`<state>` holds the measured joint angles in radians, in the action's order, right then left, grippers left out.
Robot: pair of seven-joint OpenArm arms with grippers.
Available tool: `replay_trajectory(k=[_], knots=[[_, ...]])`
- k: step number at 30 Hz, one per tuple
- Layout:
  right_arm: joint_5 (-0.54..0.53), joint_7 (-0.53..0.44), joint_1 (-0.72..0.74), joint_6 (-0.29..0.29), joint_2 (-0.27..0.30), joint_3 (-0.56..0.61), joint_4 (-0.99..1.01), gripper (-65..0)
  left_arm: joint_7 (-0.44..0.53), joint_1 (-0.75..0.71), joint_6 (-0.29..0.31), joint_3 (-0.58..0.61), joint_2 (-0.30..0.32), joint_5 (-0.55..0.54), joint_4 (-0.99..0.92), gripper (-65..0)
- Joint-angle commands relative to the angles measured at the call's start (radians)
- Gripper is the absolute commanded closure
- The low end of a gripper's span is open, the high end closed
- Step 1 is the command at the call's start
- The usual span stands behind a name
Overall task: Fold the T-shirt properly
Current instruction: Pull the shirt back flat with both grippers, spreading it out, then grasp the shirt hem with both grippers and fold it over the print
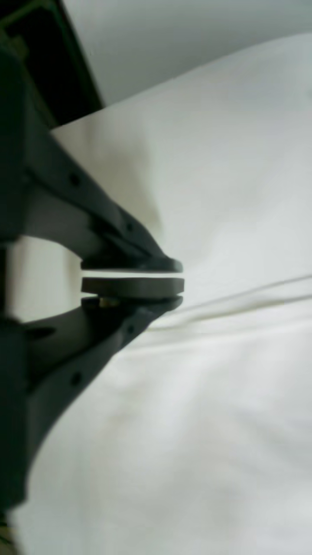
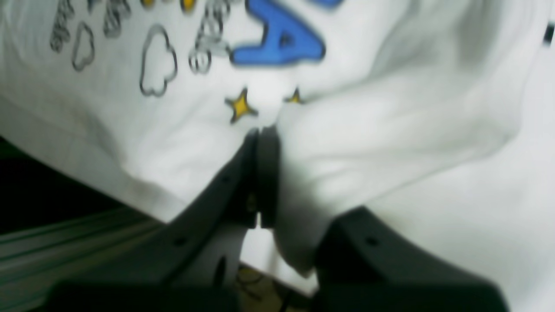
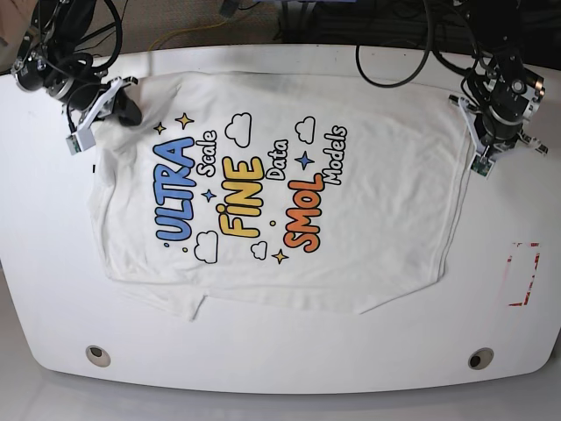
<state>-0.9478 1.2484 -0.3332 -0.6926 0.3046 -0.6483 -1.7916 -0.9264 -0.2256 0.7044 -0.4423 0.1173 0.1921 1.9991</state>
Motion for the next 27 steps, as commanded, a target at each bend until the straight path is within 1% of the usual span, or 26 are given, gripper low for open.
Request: replay_trajectory(k=[1,2,5,7,10,13,14,16,18,20,22,23,24,26,27], knots=[[-0.017,-0.019,0.023,-0.006,0.012,-0.006,-0.014,0.0,0.007,0.036,-0.006,-0.003,0.011,0.014,0.013,0.0],[-0.015,-0.019,0.029,-0.006,0.011,-0.006,-0.009,0.0,0.002,0.041,-0.006,-0.002,0.011,0.019,0.015,0.0],[0.006,-0.019,0.041,-0.006,0.011,-0.008,0.017,0.0,-0.072,0.051,-0.006,0.0,0.018,0.017,0.015,-0.4],[0.019,-0.019,0.042,-0.006,0.014,-0.011,0.042,0.0,-0.099,0.05,-0.006,-0.003,0.029,0.016,0.015,-0.4],[0.029,-0.023,0.042,-0.006,0.012,-0.011,0.057,0.0,-0.096,0.044,-0.006,-0.006,0.043,0.016,0.012,-0.6],[0.029,-0.023,0.041,-0.006,0.012,-0.009,0.059,0.0,-0.102,0.044,-0.006,-0.008,0.038,0.016,0.002,-0.8],[0.029,-0.023,0.041,-0.006,0.011,-0.008,0.059,0.0,-0.102,0.042,-0.006,-0.008,0.038,0.016,-0.004,-2.6],[0.028,-0.023,0.041,-0.006,0.011,-0.008,0.059,0.0,-0.102,0.042,-0.006,-0.008,0.032,0.016,-0.008,-9.4],[0.028,-0.023,0.041,-0.006,0.011,-0.008,0.059,0.0,-0.102,0.042,-0.006,-0.016,0.008,0.016,-0.01,-21.1],[0.028,-0.023,0.042,-0.006,0.011,-0.008,0.059,0.0,-0.102,0.039,-0.006,-0.048,-0.014,0.013,-0.007,-33.1],[0.028,-0.023,0.042,-0.006,0.011,-0.008,0.059,0.0,-0.102,0.039,-0.006,-0.085,-0.031,-0.021,-0.008,-42.1],[0.028,-0.023,0.042,-0.006,0.011,-0.008,0.057,0.0,-0.104,0.039,-0.006,-0.102,-0.035,-0.059,-0.01,-46.4],[0.028,-0.023,0.044,-0.006,0.011,-0.006,0.057,0.0,-0.105,0.036,-0.006,-0.112,-0.035,-0.098,-0.01,-49.3],[0.028,-0.025,0.044,-0.006,0.011,-0.006,0.059,0.0,-0.125,0.027,-0.006,-0.122,-0.029,-0.173,-0.011,-50.3],[0.028,-0.025,0.049,-0.006,0.011,-0.006,0.059,0.0,-0.147,0.013,-0.006,-0.122,-0.009,-0.22,-0.011,-49.9]])
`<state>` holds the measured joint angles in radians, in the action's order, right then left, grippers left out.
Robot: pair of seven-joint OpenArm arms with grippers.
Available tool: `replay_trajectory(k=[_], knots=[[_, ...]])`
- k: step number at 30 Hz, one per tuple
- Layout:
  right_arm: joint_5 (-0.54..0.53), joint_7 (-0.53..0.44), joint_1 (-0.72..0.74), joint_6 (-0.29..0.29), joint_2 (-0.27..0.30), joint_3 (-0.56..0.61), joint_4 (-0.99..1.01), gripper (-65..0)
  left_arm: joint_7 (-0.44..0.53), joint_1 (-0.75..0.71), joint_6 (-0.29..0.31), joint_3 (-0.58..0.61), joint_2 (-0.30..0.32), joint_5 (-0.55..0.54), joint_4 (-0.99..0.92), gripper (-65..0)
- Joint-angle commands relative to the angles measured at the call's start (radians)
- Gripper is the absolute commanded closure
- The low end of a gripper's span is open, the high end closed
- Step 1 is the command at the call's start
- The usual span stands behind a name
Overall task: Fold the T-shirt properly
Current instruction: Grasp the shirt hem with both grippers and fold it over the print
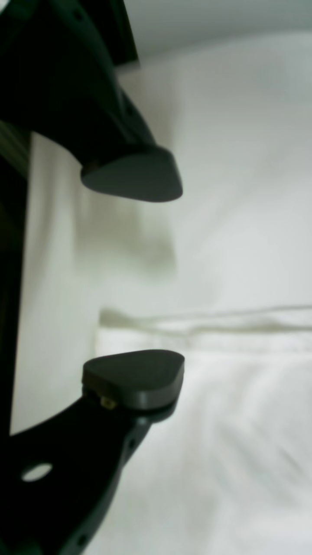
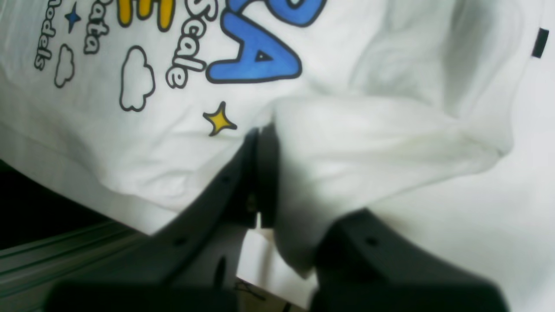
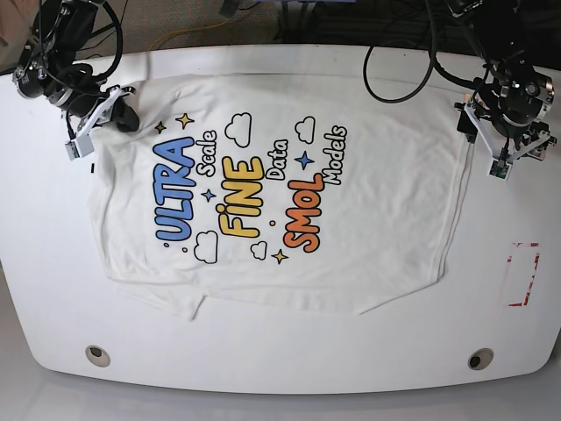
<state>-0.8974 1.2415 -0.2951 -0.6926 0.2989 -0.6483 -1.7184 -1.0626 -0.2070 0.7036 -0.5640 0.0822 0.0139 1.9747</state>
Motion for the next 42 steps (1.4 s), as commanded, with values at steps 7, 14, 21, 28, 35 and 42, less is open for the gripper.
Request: replay_trajectory(k=[7,14,21,28,35,42], knots=[[-0.022,-0.018,0.01,-0.006,0.016,-0.006,-0.015,0.0,-0.09,-0.081,-0.005,0.0,0.136,-0.338,-0.033,-47.1],[-0.022,-0.018,0.007,-0.006,0.016,-0.009,-0.015,0.0,-0.089,-0.133,-0.005,-0.021,0.172,-0.441,-0.117,-47.1],[-0.027,-0.018,0.006,-0.006,0.016,-0.009,-0.015,0.0,-0.086,-0.139,-0.005,-0.037,0.172,-0.449,-0.206,-47.5],[-0.027,-0.018,0.004,-0.006,0.016,-0.008,-0.018,0.0,-0.086,-0.136,-0.005,0.017,0.17,-0.443,-0.237,-47.1],[-0.029,-0.018,0.003,-0.006,0.016,-0.012,-0.019,0.0,-0.086,-0.113,-0.005,0.023,0.169,-0.441,-0.294,-44.3],[-0.029,-0.018,0.003,-0.006,0.016,-0.012,-0.019,0.0,-0.086,-0.114,-0.005,0.023,0.169,-0.44,-0.291,-10.1]])
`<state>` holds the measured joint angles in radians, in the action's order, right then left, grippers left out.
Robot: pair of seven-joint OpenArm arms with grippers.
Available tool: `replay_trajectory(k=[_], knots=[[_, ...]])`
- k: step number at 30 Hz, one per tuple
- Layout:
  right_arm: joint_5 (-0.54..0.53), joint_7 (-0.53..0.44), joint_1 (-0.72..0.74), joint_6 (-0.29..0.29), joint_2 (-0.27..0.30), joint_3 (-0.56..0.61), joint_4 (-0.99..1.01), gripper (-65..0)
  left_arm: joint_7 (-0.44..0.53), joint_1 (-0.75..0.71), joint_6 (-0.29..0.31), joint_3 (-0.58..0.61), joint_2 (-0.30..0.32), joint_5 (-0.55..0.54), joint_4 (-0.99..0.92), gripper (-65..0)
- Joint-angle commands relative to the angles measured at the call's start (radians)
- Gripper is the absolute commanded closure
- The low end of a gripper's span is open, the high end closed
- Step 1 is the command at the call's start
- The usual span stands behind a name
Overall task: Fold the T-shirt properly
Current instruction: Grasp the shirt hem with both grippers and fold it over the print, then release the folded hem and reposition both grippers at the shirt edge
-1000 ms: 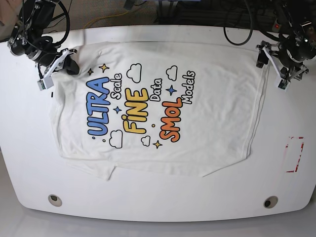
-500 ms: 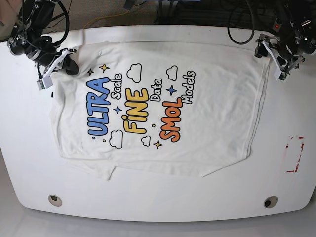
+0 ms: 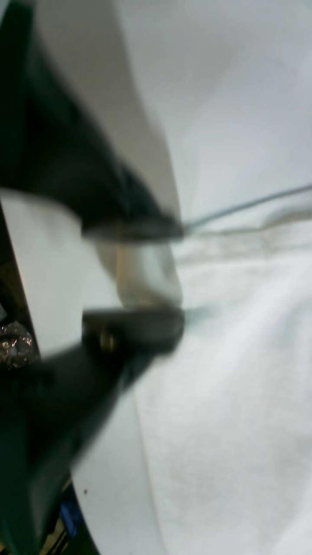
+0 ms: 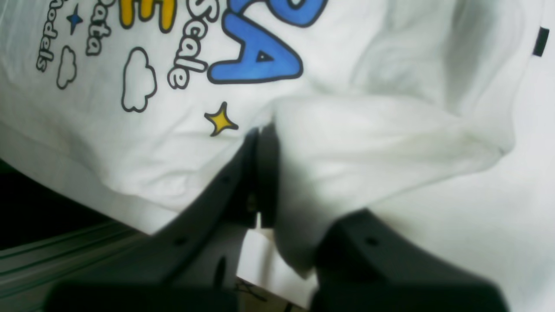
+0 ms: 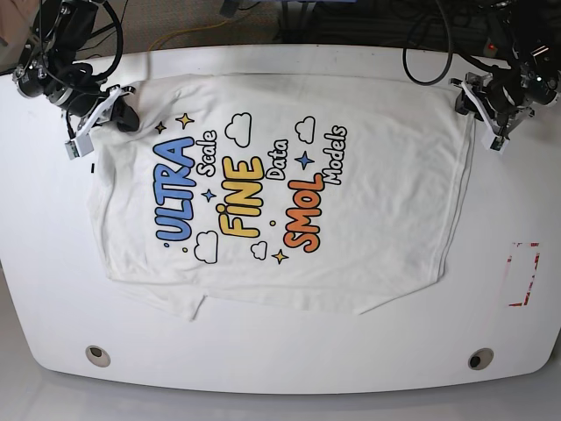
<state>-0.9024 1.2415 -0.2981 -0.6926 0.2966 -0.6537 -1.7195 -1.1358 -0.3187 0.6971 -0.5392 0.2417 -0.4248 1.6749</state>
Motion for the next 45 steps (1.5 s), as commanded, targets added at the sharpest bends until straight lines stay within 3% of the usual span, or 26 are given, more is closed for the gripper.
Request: replay_trajectory(k=[1,3,14,17,24,29,33,38,45], knots=[[-0.024,-0.018,0.006,-0.006,0.019,-0.007,-0.018,0.0,-0.013,-0.003,0.001,-0.002,0.009,-0.001,0.009,-6.8],[-0.024,-0.016,0.006,-0.006,0.019,-0.007,-0.018,0.0,-0.014,-0.003,0.001,-0.002,0.009,-0.003,0.011,-0.1],[-0.031,0.008,-0.028,-0.006,-0.01,-0.008,-0.052,0.0,-0.062,-0.101,0.001,-0.005,0.008,-0.006,0.339,0.0],[-0.073,0.01,-0.068,-0.006,-0.032,-0.008,-0.072,0.0,-0.106,-0.104,0.001,-0.015,0.014,-0.027,0.341,0.0],[-0.151,0.01,-0.143,-0.006,-0.041,-0.056,-0.087,0.0,-0.106,-0.081,0.001,-0.123,0.014,-0.032,0.337,0.0],[-0.157,0.01,-0.151,-0.006,-0.038,-0.065,-0.127,0.0,-0.112,0.045,0.001,-0.178,0.003,0.002,0.334,0.0],[-0.156,0.004,-0.114,-0.006,-0.032,-0.068,-0.126,0.0,-0.112,0.118,0.001,-0.178,-0.041,0.036,0.334,0.0],[-0.14,0.004,-0.022,-0.006,-0.02,-0.071,-0.109,0.0,-0.112,0.201,0.001,-0.083,-0.046,0.053,0.322,-0.1],[-0.042,0.007,0.149,-0.006,-0.015,-0.068,0.032,0.0,-0.108,0.343,0.001,0.006,-0.049,0.223,0.219,-0.1]])
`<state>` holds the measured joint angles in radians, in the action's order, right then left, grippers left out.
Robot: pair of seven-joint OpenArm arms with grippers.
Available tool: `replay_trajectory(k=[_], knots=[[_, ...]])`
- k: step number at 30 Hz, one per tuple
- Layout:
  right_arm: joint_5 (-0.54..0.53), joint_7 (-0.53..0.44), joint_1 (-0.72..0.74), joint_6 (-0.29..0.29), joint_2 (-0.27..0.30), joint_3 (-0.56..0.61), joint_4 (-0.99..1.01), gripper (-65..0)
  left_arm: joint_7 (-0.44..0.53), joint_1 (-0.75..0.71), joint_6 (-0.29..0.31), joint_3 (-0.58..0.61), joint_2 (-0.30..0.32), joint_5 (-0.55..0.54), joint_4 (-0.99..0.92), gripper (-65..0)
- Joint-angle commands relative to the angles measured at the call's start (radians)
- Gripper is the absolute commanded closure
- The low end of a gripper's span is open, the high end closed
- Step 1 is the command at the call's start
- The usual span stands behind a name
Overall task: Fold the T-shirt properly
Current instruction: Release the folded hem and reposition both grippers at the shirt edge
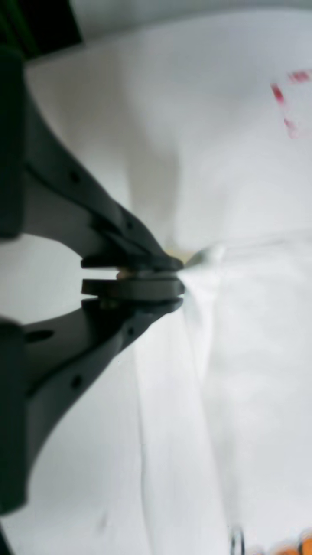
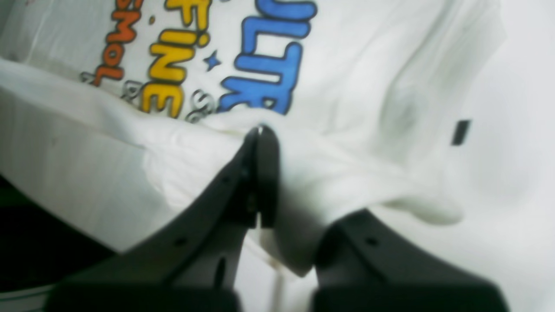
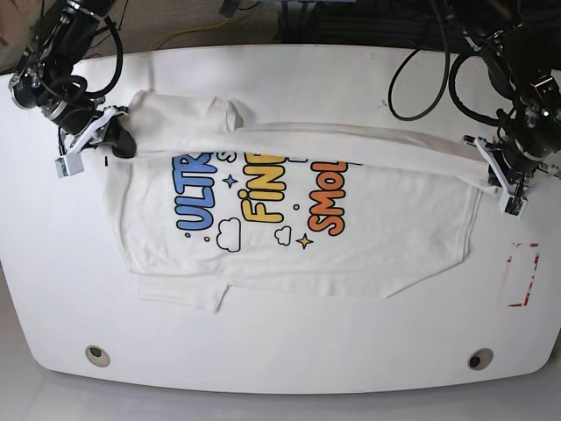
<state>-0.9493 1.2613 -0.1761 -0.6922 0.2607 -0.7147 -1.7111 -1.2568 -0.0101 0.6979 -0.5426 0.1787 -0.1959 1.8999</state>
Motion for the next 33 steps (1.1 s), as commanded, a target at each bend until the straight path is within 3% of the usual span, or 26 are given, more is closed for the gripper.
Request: replay_trajectory(k=[1,12,16,19,20,21,24,26,33], knots=[[0.019,-0.013,0.051,-0.006,0.022,-0.007,0.052,0.0,0.015,0.055,0.0,0.017,0.014,0.011,-0.036,-0.1],[0.075,-0.033,0.247,-0.006,0.042,-0.007,0.314,-0.2,0.147,0.243,0.0,0.046,0.049,0.031,-0.472,-0.4],[0.146,-0.048,0.272,-0.006,0.045,-0.007,0.329,-18.7,0.182,0.27,0.0,0.111,0.058,0.031,-0.557,-2.2],[0.155,-0.041,0.26,-0.006,0.047,-0.009,0.306,-34.9,0.182,0.292,0.0,0.135,0.066,0.031,-0.621,-15.8],[0.154,-0.032,0.246,-0.006,0.047,-0.013,0.279,-38.7,0.182,0.295,0.0,0.131,0.066,0.029,-0.636,-23.9],[0.148,-0.022,0.223,-0.006,0.045,-0.015,0.242,-41.5,0.182,0.296,0.0,0.121,0.066,0.029,-0.649,-33.2],[0.128,-0.012,0.155,-0.006,0.041,-0.018,0.158,-42.2,0.183,0.29,0.0,0.091,0.066,0.029,-0.65,-50.0],[0.115,-0.012,0.095,-0.006,0.024,-0.018,0.116,-42.2,0.183,0.289,0.0,0.085,0.068,0.029,-0.644,-52.5],[0.106,-0.058,-0.073,-0.006,-0.034,-0.018,0.076,-42.2,0.183,0.216,0.0,0.08,0.089,0.025,-0.569,-47.5]])
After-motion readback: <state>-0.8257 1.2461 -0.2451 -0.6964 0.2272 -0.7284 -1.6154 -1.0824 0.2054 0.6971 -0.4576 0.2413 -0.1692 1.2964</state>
